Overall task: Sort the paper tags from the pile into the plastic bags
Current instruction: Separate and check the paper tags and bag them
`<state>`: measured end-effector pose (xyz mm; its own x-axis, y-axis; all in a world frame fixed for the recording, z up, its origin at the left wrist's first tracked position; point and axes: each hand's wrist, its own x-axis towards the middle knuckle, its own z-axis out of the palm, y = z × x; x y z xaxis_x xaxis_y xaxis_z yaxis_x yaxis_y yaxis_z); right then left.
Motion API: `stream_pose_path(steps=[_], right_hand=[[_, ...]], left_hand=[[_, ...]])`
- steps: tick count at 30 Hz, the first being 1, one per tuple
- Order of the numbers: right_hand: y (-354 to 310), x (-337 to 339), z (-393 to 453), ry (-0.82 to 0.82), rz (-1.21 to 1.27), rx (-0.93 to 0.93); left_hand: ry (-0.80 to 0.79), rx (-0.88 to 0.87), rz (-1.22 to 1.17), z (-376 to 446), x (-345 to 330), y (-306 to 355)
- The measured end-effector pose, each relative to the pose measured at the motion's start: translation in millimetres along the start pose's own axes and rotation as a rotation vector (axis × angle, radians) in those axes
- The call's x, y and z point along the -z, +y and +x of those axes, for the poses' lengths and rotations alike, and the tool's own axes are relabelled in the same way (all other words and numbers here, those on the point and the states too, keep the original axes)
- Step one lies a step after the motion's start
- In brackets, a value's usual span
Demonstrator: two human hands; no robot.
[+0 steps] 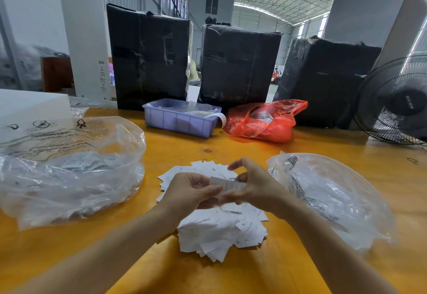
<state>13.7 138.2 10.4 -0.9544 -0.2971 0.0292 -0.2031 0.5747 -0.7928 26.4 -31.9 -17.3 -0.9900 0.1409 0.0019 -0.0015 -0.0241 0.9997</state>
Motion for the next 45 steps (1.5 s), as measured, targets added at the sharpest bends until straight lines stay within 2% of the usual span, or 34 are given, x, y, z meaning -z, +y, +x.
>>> stream_pose_path(steps=[3,6,11,14,19,21,24,27,32,36,41,45], right_hand=[[0,3,2,0.191,0.205,0.074],[1,1,3,0.257,0.271,0.109],[1,-19,5,0.261,0.131,0.187],[2,-29,6,0.239,0.0,0.214],[0,-42,7,0.07,-0.069,0.275],[2,-47,6,0.095,-0.028,0.293],[1,-43,4,0.171,0.232,0.224],[2,-30,5,0.185,0.377,0.167],[3,-21,8,0.201,0.303,0.161],[4,-17,8,0.203,0.19,0.173],[4,-15,7,0.161,0.266,0.13],[7,-11,8,0.197,0.364,0.045]], left_hand=[[0.074,0.03,-0.194,3,3,1],[0.052,0.096,-0.278,2,2,-1],[0.016,0.112,-0.282,0,-3,-7],[0.108,0.132,-0.39,1,-4,-7],[0.24,0.135,-0.533,4,-6,-8],[0.205,0.163,-0.512,4,-9,-8],[0.152,0.201,-0.42,3,-8,-6],[0.119,0.177,-0.335,4,-1,0],[0.151,0.082,-0.178,8,9,4],[0.092,0.054,-0.061,7,15,3],[0.068,0.08,-0.057,7,14,0],[0.016,0.136,-0.025,8,17,2]])
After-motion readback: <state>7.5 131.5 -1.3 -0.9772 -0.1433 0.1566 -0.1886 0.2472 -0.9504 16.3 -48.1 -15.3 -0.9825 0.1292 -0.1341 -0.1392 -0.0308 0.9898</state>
